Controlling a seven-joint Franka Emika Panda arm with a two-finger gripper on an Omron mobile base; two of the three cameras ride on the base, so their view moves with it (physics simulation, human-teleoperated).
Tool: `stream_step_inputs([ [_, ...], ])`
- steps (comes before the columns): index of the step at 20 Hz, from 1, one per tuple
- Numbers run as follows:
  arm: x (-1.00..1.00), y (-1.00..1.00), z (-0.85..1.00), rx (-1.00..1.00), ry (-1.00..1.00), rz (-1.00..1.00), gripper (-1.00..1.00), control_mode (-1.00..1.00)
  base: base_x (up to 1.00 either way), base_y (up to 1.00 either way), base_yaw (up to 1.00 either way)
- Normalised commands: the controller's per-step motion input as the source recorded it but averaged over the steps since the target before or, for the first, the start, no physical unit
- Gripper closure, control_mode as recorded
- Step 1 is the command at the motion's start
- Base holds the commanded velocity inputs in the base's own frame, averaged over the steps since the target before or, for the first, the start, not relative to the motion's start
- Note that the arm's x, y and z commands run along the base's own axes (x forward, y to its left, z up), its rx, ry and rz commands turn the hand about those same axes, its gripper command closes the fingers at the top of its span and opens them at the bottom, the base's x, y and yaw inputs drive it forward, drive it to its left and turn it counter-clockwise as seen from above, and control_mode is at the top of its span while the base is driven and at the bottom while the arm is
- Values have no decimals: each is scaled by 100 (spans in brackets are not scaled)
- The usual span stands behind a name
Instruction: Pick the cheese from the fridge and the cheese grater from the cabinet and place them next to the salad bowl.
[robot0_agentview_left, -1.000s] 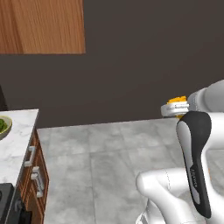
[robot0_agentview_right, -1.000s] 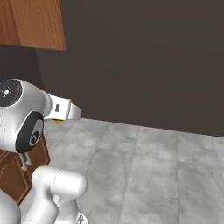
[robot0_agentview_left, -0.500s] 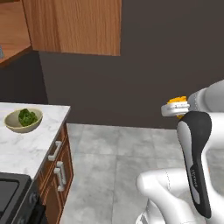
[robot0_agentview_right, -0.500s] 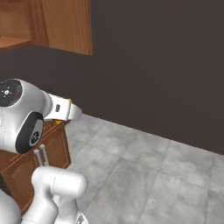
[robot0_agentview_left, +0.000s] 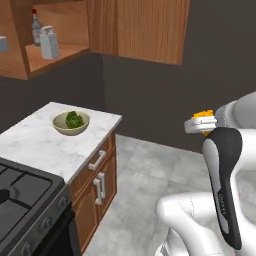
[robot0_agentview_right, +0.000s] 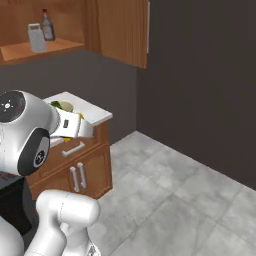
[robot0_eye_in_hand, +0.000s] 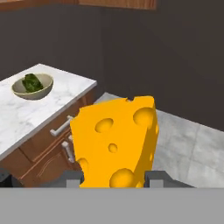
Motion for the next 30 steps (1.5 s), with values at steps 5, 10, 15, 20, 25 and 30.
stream_step_inputs([
  [5, 0, 0, 0, 0, 0, 0, 100, 100, 45, 3, 46],
  [10, 0, 0, 0, 0, 0, 0, 100, 100, 50, 4, 44],
  [15, 0, 0, 0, 0, 0, 0, 100, 100, 53, 1, 39],
  [20, 0, 0, 0, 0, 0, 0, 100, 100, 54, 0, 35],
  [25, 0, 0, 0, 0, 0, 0, 100, 100, 47, 0, 40],
  [30, 0, 0, 0, 0, 0, 0, 100, 100, 42, -18, 35],
])
